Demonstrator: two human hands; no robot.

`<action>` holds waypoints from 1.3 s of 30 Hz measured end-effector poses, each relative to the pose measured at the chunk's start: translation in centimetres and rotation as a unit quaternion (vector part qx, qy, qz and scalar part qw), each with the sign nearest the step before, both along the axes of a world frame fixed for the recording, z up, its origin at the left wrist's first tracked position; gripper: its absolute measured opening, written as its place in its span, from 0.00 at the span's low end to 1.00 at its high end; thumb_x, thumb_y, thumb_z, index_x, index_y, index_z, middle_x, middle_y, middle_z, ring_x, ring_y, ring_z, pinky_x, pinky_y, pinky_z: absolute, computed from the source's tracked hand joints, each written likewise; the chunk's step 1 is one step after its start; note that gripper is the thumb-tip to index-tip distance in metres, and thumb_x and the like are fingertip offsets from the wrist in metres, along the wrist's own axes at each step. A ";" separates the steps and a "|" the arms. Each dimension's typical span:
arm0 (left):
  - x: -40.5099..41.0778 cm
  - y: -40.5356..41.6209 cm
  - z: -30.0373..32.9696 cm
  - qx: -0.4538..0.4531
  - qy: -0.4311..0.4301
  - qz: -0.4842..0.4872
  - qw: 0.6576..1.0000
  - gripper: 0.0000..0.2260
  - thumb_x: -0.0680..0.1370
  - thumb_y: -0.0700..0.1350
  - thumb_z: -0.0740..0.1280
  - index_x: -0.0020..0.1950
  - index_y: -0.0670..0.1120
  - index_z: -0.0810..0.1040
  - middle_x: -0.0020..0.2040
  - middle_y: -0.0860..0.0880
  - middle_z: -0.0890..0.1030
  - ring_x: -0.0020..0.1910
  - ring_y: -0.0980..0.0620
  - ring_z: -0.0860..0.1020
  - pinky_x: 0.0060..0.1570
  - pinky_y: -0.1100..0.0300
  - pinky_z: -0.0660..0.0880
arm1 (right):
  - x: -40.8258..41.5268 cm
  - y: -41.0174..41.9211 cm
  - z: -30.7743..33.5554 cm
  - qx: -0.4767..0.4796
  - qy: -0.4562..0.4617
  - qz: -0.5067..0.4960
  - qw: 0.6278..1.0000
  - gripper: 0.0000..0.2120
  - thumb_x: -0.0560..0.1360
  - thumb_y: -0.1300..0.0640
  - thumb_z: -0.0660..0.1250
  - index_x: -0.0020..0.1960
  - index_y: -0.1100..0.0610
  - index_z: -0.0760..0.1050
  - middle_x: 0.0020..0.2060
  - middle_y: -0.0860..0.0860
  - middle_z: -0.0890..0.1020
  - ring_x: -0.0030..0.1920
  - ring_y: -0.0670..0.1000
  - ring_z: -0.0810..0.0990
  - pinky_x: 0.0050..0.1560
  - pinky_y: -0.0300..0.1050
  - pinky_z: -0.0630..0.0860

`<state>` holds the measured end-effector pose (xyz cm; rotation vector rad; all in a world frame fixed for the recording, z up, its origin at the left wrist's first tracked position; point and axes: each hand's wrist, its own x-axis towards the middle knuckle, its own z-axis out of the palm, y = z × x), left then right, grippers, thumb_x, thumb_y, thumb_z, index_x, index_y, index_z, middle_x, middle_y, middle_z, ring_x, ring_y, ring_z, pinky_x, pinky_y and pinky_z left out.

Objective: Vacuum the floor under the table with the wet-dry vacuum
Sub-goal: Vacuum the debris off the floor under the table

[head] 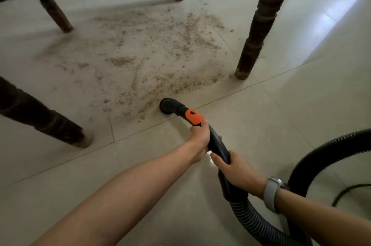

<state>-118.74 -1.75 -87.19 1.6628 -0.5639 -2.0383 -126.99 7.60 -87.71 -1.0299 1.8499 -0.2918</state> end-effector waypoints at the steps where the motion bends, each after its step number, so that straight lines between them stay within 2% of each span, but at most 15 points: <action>1: 0.6 -0.1 0.1 0.001 -0.001 0.010 1.000 0.21 0.83 0.50 0.52 0.71 0.39 0.56 0.64 0.36 0.73 0.38 0.48 0.78 0.47 0.49 0.74 | 0.5 -0.2 0.1 0.001 0.002 0.009 1.000 0.20 0.76 0.39 0.61 0.48 0.57 0.72 0.43 0.55 0.82 0.43 0.54 0.82 0.47 0.50 0.79; 7: 4.4 -0.2 0.0 0.013 -0.003 0.066 0.998 0.21 0.83 0.50 0.52 0.72 0.40 0.57 0.61 0.38 0.74 0.38 0.47 0.78 0.48 0.49 0.74 | 3.8 -1.2 0.1 -0.002 0.002 0.051 0.999 0.16 0.76 0.41 0.62 0.45 0.55 0.69 0.42 0.53 0.81 0.40 0.52 0.81 0.36 0.40 0.74; 10: 6.0 0.0 0.0 0.017 -0.002 0.093 0.996 0.20 0.83 0.49 0.53 0.71 0.40 0.58 0.59 0.39 0.74 0.38 0.47 0.77 0.49 0.49 0.74 | 5.1 -1.3 0.2 -0.005 0.010 0.082 0.997 0.16 0.76 0.41 0.61 0.45 0.55 0.69 0.39 0.51 0.79 0.38 0.49 0.78 0.33 0.37 0.70; 13: 7.1 0.7 0.1 0.023 -0.002 0.108 0.994 0.20 0.83 0.49 0.53 0.71 0.41 0.57 0.61 0.39 0.73 0.39 0.46 0.78 0.50 0.48 0.74 | 6.0 -0.9 0.3 -0.004 0.023 0.107 0.994 0.16 0.77 0.41 0.61 0.45 0.54 0.68 0.36 0.48 0.76 0.35 0.47 0.75 0.31 0.34 0.67; 18: 7.6 1.6 0.2 0.038 0.008 0.112 0.993 0.19 0.83 0.49 0.53 0.71 0.40 0.57 0.61 0.39 0.73 0.39 0.47 0.78 0.48 0.49 0.74 | 6.2 0.2 0.6 -0.018 0.058 0.123 0.991 0.15 0.77 0.42 0.61 0.38 0.49 0.63 0.33 0.45 0.73 0.31 0.42 0.71 0.27 0.32 0.62; 22: 7.9 1.7 0.3 0.044 0.015 0.120 0.992 0.20 0.83 0.50 0.52 0.71 0.40 0.57 0.57 0.40 0.73 0.39 0.48 0.78 0.48 0.49 0.74 | 6.5 0.1 1.2 -0.024 0.087 0.136 0.987 0.16 0.77 0.41 0.60 0.38 0.50 0.61 0.33 0.47 0.73 0.33 0.46 0.72 0.28 0.35 0.63; 26: 9.2 0.5 0.0 0.032 0.006 0.173 0.984 0.22 0.83 0.53 0.53 0.72 0.40 0.58 0.56 0.41 0.73 0.39 0.47 0.78 0.43 0.51 0.75 | 8.0 -1.6 1.6 -0.041 0.122 0.177 0.976 0.16 0.77 0.40 0.59 0.44 0.53 0.62 0.39 0.52 0.76 0.41 0.55 0.78 0.38 0.43 0.68; 30: 11.0 -0.3 -0.6 0.030 -0.015 0.232 0.972 0.23 0.82 0.54 0.54 0.70 0.41 0.62 0.55 0.42 0.75 0.38 0.47 0.78 0.43 0.52 0.76 | 9.6 -3.0 1.5 -0.048 0.101 0.213 0.971 0.17 0.76 0.40 0.59 0.47 0.54 0.63 0.40 0.50 0.75 0.41 0.54 0.77 0.41 0.44 0.71; 34: 12.6 -0.5 -1.3 0.034 -0.027 0.264 0.963 0.24 0.81 0.55 0.54 0.71 0.41 0.61 0.51 0.43 0.76 0.38 0.47 0.78 0.46 0.50 0.76 | 10.9 -3.7 1.6 -0.054 0.107 0.254 0.960 0.16 0.77 0.40 0.59 0.47 0.53 0.62 0.42 0.53 0.78 0.42 0.54 0.78 0.39 0.43 0.70; 39: 14.9 -1.3 -2.0 0.027 -0.034 0.300 0.953 0.24 0.82 0.56 0.53 0.71 0.42 0.61 0.45 0.45 0.77 0.37 0.49 0.78 0.39 0.54 0.74 | 12.7 -5.7 1.4 -0.055 0.099 0.305 0.946 0.16 0.77 0.40 0.58 0.49 0.52 0.62 0.39 0.49 0.74 0.38 0.51 0.74 0.39 0.41 0.68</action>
